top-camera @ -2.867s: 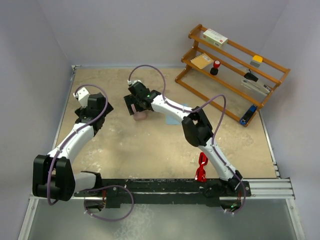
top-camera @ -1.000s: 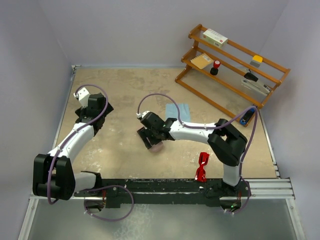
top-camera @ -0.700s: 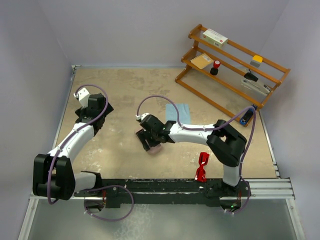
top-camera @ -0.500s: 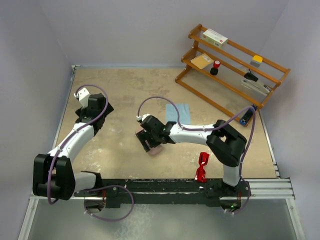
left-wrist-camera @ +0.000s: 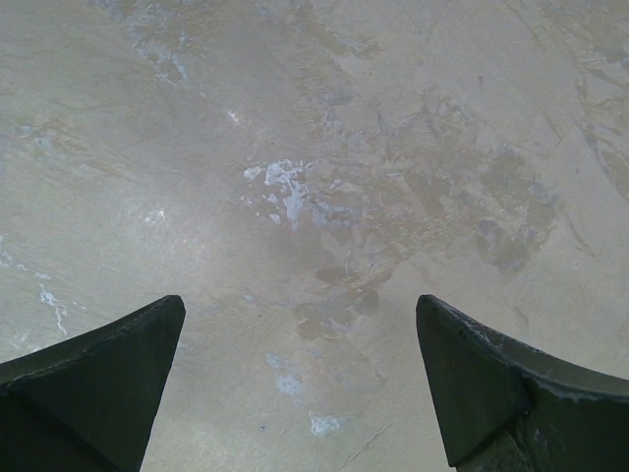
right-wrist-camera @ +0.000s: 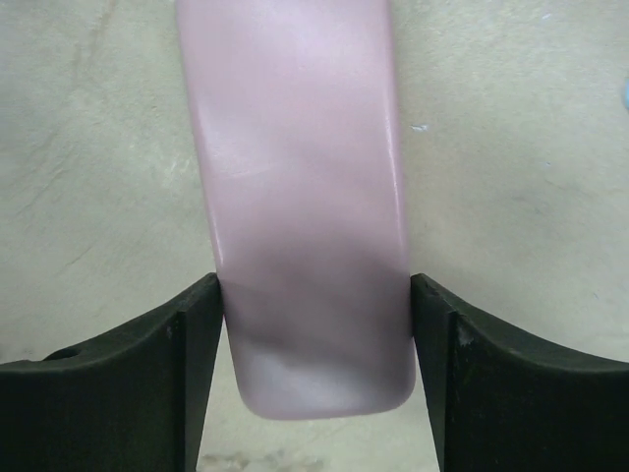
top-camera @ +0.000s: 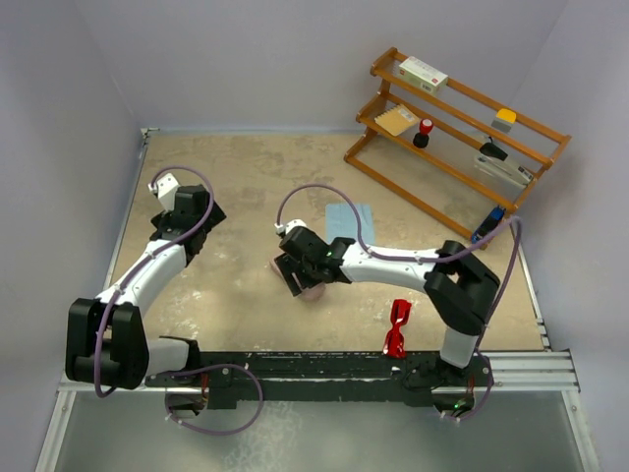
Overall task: Organize the sunglasses
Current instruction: Place the sunglasses case at the center of the board, then adjust the sunglasses case at the center of the board.
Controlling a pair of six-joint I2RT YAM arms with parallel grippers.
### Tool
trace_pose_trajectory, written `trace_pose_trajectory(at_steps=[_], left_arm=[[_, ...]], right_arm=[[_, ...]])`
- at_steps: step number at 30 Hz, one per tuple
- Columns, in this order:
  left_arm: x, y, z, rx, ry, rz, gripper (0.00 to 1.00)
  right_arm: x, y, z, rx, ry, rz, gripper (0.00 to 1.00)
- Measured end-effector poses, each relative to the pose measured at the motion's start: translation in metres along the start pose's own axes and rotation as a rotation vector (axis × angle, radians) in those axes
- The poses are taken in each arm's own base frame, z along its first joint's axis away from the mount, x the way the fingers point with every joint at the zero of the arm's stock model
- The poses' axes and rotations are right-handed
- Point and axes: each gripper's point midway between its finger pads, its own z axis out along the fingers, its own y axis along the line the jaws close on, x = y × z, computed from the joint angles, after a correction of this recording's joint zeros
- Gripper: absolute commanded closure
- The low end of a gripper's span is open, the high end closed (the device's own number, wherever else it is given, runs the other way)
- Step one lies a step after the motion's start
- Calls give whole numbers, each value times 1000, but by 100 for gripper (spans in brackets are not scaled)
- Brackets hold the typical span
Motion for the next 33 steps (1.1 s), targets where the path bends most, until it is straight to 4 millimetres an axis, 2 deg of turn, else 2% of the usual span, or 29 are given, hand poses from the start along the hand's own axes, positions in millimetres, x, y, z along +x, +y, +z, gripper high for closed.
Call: trace_pose_trajectory(at_steps=[3,8,12,16,19,22,24,26,29,33], left_arm=[[0,0,0,1,2,0,1],[1,-1,0,7,6,0,1],[2,-3,0,14,10,-1,2],[2,-4,0,20,14,-1,2],[3,-4,-1,20,15,-1,2],[3,-4,-1,20,15,-1,2],[3,-4,-1,20,15,-1,2],[3,-4,-1,20,15,-1,2],[3,-4,-1,20,15,-1,2],[3,-4,-1,20,15,-1,2]], right_arm=[[-9,3,-23,1,-41,5,24],[-10,27,-52,-38,-86,-12,25],[1,41,-55,-59,-74,-19,26],[8,37,-51,-42,-52,-7,26],[9,37,-50,-41,-49,2,38],[11,38,-50,-45,-45,6,60],[15,40,-49,-51,-38,5,80],[22,44,-49,-60,-24,-1,93],[38,50,-48,-78,11,-11,100],[54,51,-51,-99,40,-16,100]])
